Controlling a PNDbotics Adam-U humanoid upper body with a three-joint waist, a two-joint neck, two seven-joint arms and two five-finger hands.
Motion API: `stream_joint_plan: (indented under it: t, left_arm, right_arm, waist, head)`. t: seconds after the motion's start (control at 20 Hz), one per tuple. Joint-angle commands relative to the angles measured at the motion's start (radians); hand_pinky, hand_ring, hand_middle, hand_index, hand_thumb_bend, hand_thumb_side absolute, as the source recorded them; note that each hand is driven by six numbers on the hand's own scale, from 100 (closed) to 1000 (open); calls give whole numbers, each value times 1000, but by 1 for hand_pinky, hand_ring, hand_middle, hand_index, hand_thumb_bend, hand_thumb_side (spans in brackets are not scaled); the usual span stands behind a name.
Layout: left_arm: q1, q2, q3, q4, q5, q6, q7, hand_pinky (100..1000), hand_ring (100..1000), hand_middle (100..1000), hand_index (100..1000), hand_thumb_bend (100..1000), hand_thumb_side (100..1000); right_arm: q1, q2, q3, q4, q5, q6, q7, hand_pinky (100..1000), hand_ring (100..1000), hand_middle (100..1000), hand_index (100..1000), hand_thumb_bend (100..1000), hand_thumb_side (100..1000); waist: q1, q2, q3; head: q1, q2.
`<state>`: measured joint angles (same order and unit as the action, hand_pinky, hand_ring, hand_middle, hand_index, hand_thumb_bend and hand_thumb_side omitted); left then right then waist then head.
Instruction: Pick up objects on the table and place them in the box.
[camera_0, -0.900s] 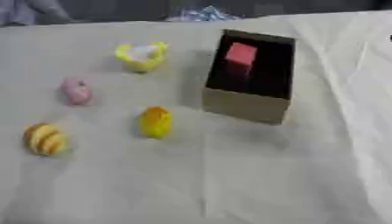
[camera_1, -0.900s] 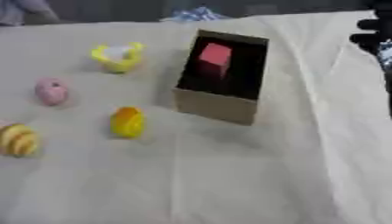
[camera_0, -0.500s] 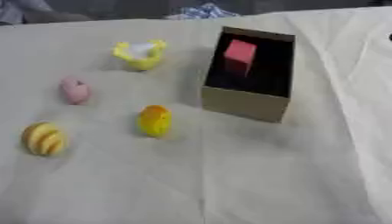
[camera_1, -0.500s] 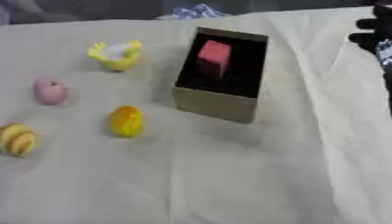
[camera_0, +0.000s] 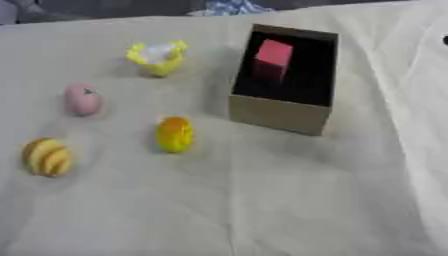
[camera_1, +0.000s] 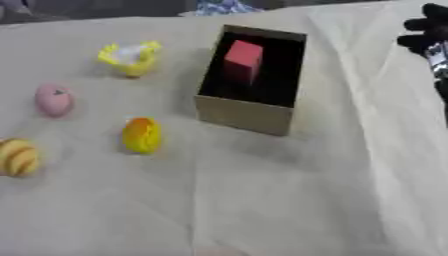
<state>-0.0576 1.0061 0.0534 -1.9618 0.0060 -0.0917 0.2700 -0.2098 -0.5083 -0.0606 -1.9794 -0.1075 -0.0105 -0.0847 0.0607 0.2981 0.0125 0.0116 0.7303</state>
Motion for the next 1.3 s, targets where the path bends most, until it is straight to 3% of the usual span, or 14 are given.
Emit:
stream_joint_plan:
  t: [0.05,0.25,0.5,0.8,1.0,1.3]
  left_arm:
    - [-24,102,1,21,-35,8,-49,818,710,682,878,409,743]
    - [-57,170,-15,63,-59,17,-119,820,722,694,882,423,739]
    - [-119,261,-77,93,-69,7,-230,823,742,714,886,451,730]
    - [-226,314,-155,98,-115,-12,-402,832,773,746,897,489,718]
    - [-332,314,-207,127,-200,-39,-554,840,793,766,903,516,701]
    - [-491,252,-309,239,-280,-87,-779,853,813,786,916,536,682]
  right_arm:
    - [-2,-38,-3,-21,9,-2,1,893,774,764,889,100,700]
    - [5,-52,-4,-21,17,-4,-1,893,774,764,889,100,703]
    - [16,-71,-1,-21,22,-7,0,894,774,764,889,100,707]
    - [11,-77,8,-21,25,-3,10,894,774,764,889,100,709]
    - [8,-79,15,-21,24,-3,17,894,775,764,889,100,710]
    - [5,-80,21,-21,22,-1,25,894,774,764,890,100,713]
  waist:
    - [-2,-10,1]
    - [-1,-2,9]
    - [4,3,34]
    - [5,5,44]
    - [3,4,40]
    - [2,5,30]
  head:
    - [-1,7]
    - [0,9]
    - [-5,4]
    - [-6,-6]
    - [-2,-8]
    - [1,-15]
